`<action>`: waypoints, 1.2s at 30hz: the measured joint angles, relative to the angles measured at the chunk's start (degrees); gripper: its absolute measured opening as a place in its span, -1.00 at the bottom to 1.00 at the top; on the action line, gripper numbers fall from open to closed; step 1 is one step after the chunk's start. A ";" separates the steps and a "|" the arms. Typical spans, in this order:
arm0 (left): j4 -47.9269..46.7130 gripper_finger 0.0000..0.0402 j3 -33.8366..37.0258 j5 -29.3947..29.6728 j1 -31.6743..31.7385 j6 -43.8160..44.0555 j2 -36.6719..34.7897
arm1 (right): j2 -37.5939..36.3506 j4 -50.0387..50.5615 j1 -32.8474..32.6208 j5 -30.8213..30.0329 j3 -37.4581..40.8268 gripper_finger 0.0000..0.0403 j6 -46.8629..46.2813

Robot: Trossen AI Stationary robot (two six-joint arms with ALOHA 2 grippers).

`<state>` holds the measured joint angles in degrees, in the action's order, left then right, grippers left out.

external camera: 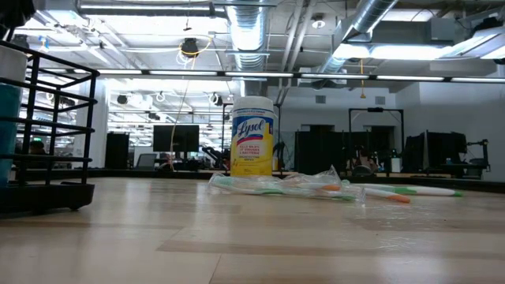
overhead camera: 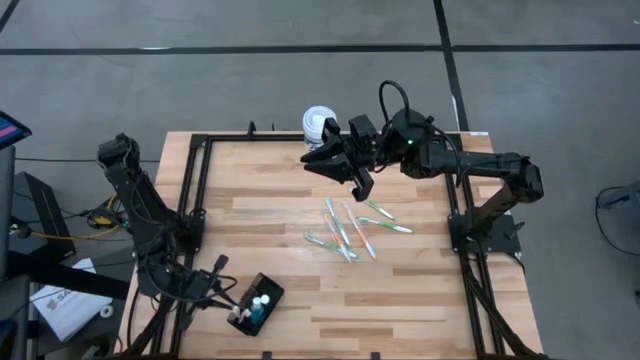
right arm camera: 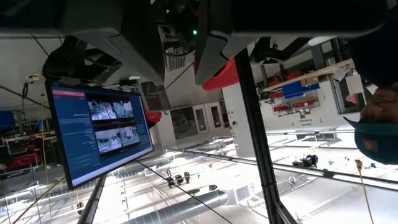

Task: Pick & Place toothbrushing station
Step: Put the orange toothbrush into the black wire organizer bin

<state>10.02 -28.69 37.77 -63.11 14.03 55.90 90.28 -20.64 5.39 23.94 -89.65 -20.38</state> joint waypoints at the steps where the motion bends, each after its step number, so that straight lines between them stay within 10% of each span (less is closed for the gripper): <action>1: 0.95 -0.97 0.78 0.03 0.00 0.06 0.00 | 0.00 0.00 0.00 0.00 0.00 -0.59 0.03; 17: 3.38 -0.19 3.00 2.93 0.17 4.64 -3.02 | 0.00 0.04 0.74 -0.02 0.00 -0.59 0.92; 26: 8.42 -0.10 3.00 3.53 0.17 -2.35 -8.15 | 0.00 -1.29 0.74 -0.04 0.00 -0.59 0.91; 36: 18.30 -0.21 1.23 27.24 4.18 -20.88 -25.84 | -0.22 9.42 3.46 -16.26 -8.91 -0.59 11.36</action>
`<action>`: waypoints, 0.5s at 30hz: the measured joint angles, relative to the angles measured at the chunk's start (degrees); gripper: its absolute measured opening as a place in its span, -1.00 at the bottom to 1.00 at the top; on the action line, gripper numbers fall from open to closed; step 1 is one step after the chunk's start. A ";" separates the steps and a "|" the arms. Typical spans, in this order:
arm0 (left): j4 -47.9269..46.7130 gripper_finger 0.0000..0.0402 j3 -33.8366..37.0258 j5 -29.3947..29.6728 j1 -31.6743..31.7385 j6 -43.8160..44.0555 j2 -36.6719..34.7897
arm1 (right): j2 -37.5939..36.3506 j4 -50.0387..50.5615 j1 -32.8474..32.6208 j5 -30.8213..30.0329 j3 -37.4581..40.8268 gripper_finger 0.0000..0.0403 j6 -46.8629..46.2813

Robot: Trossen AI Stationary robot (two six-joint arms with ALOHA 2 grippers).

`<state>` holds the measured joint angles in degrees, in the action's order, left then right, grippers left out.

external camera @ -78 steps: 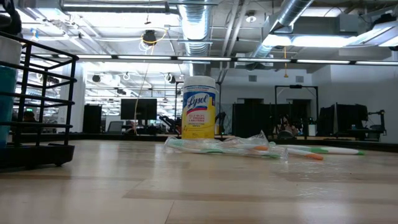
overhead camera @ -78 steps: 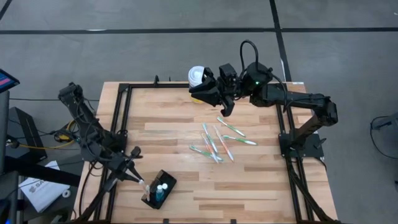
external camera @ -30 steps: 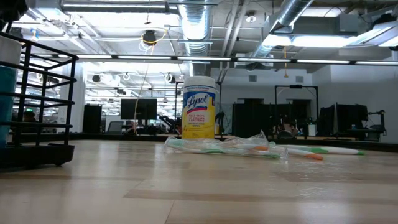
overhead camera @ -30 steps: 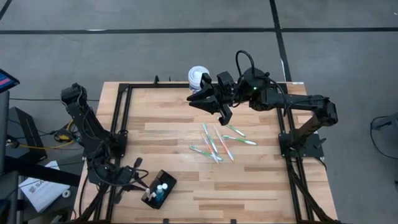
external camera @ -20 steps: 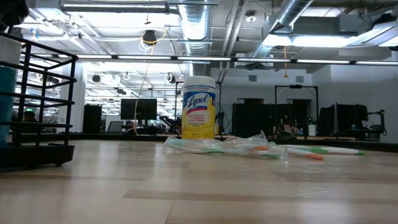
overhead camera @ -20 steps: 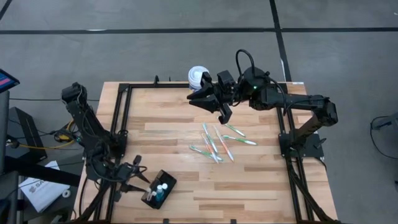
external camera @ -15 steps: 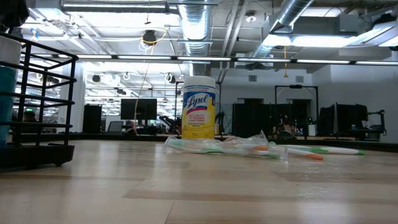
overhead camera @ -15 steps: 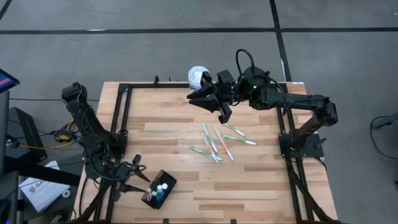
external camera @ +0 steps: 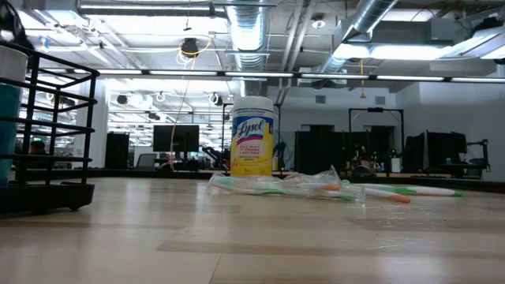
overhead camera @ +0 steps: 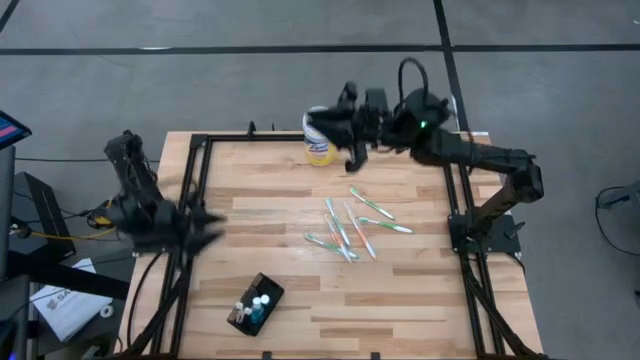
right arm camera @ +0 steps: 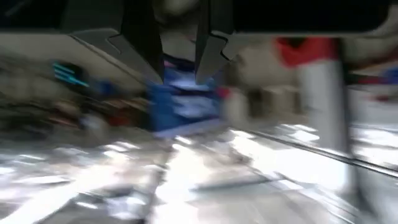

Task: Pick & Place toothbrushing station
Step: Put the orange toothbrush into the black wire organizer bin

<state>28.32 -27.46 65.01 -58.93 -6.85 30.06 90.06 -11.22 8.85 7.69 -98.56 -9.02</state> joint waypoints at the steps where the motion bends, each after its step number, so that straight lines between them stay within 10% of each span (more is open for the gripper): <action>1: 0.06 -0.23 -0.96 1.85 1.11 -1.18 -1.80 | 0.02 4.82 0.61 -3.30 -1.96 -0.59 1.46; 8: 0.45 -0.30 -7.90 5.96 10.28 -13.78 -12.38 | -0.11 42.10 5.82 -26.80 -12.58 -0.59 0.31; 15: 0.35 -0.37 -11.06 8.83 15.07 -20.75 -14.54 | 1.13 64.18 11.83 -26.50 -6.96 -0.59 -6.16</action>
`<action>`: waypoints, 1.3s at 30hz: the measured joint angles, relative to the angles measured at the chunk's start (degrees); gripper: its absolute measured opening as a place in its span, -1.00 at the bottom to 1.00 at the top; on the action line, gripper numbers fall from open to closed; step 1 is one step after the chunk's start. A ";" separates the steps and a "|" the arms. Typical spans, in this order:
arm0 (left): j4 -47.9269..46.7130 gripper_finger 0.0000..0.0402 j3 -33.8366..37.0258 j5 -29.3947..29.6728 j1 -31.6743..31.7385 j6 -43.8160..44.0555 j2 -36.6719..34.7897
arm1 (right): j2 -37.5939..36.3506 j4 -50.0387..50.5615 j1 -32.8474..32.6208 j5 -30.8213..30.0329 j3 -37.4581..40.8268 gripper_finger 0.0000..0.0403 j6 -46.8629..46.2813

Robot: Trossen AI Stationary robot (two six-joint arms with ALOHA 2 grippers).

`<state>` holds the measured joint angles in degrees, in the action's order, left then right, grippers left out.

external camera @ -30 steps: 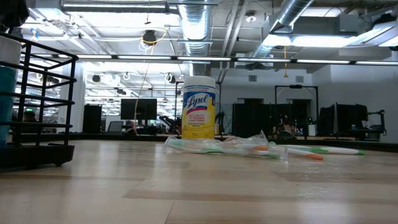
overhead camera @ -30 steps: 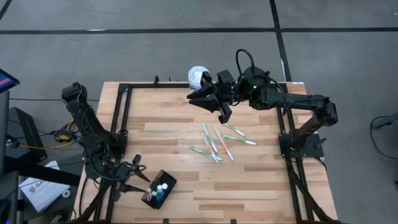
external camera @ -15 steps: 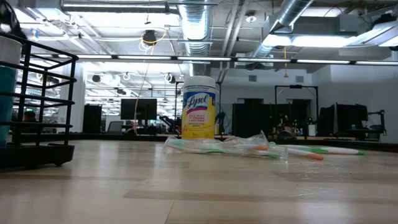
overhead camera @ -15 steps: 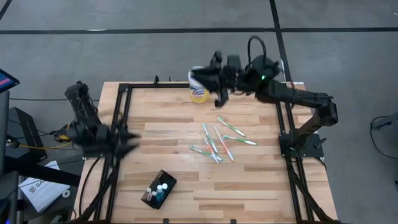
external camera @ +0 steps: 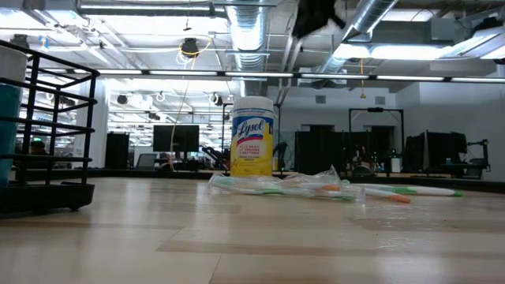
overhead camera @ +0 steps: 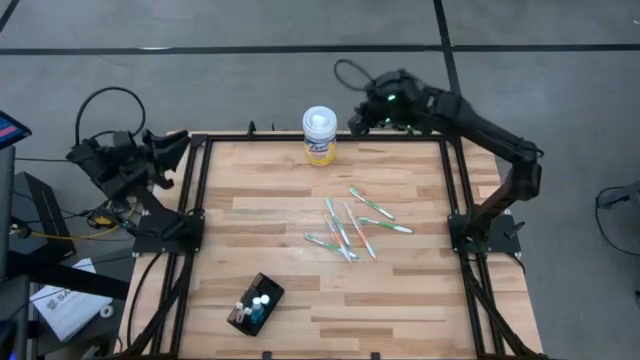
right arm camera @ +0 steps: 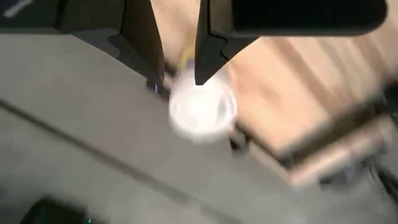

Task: Pick & Place toothbrushing station
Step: Put the orange toothbrush into the black wire organizer bin

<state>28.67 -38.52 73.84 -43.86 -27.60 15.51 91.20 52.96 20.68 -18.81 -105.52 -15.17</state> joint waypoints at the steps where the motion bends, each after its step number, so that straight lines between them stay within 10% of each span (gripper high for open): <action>1: 0.00 -0.39 0.00 0.18 -0.07 0.07 0.31 | 0.28 0.37 0.15 1.65 2.25 -0.59 0.16; 11: -0.33 -0.49 0.02 6.57 0.49 8.74 8.97 | 1.52 -19.29 5.16 18.91 26.02 -0.59 -2.24; 18: -0.20 -0.47 0.04 0.36 8.92 22.32 18.09 | 1.32 -22.14 7.31 25.08 30.99 -0.59 -0.58; 28: -0.59 -0.43 -0.21 -41.14 36.25 54.42 41.86 | -0.74 -23.61 9.09 25.92 30.91 -0.59 2.06; 34: -0.63 -0.50 -3.46 -68.55 53.79 54.58 51.49 | -6.15 -26.06 10.15 27.48 30.84 -0.59 5.07; 39: -1.03 -0.52 -5.75 -80.46 63.76 49.17 56.68 | -9.36 -25.37 10.24 26.43 30.86 -0.59 7.48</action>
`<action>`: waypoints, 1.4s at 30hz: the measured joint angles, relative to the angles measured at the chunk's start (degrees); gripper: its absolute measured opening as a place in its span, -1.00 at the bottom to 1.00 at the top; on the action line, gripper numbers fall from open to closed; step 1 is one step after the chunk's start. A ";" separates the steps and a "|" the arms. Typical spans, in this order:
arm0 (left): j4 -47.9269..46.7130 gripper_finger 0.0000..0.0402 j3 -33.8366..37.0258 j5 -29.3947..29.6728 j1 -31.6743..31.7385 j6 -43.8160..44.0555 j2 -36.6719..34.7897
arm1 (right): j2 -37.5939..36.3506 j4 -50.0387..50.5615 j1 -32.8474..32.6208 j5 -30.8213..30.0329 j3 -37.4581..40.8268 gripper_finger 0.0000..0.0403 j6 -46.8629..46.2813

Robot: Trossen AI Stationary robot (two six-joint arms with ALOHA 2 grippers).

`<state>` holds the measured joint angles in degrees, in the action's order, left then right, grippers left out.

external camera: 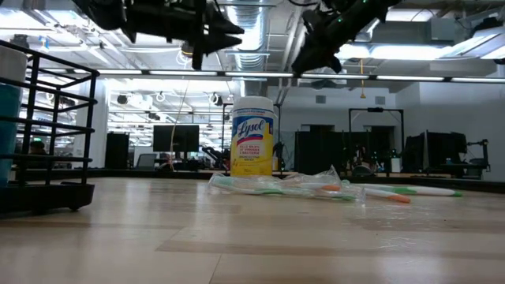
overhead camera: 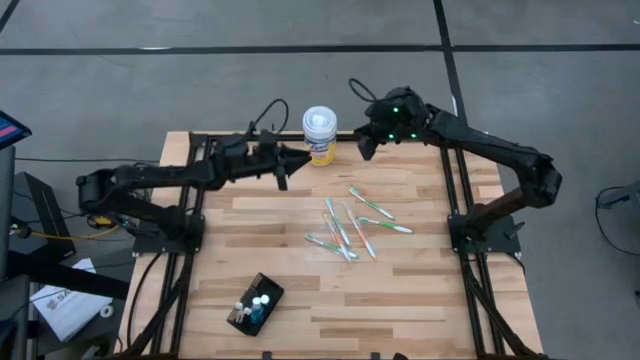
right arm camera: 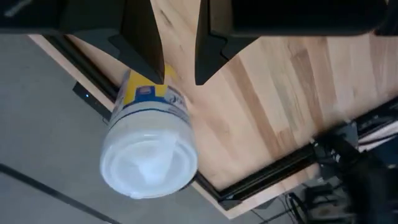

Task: Pick & Place toothbrushing station
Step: Put the orange toothbrush into the black wire organizer bin

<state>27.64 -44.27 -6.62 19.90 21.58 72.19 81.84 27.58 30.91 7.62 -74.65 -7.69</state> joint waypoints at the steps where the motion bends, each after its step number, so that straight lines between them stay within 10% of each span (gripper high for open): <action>1: 0.07 -0.52 -0.06 -1.56 1.21 -1.28 0.48 | -0.25 1.05 -0.08 -0.02 0.00 -0.59 0.09; 19: -22.58 -0.53 0.19 -26.59 18.21 -18.19 0.93 | -0.38 -7.76 -7.67 -6.23 13.51 -0.59 -17.42; 29: -11.76 -0.53 13.37 -30.65 34.01 -14.67 -6.03 | 1.46 6.76 -9.24 -11.89 13.51 -0.59 -25.36; 42: -3.24 -0.53 25.74 -30.07 34.34 -3.08 -14.65 | 17.05 -0.39 -15.31 0.58 13.44 -0.59 -30.83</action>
<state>24.40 -18.53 -36.69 54.24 18.50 57.54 98.89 27.20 15.60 8.20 -61.21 -38.52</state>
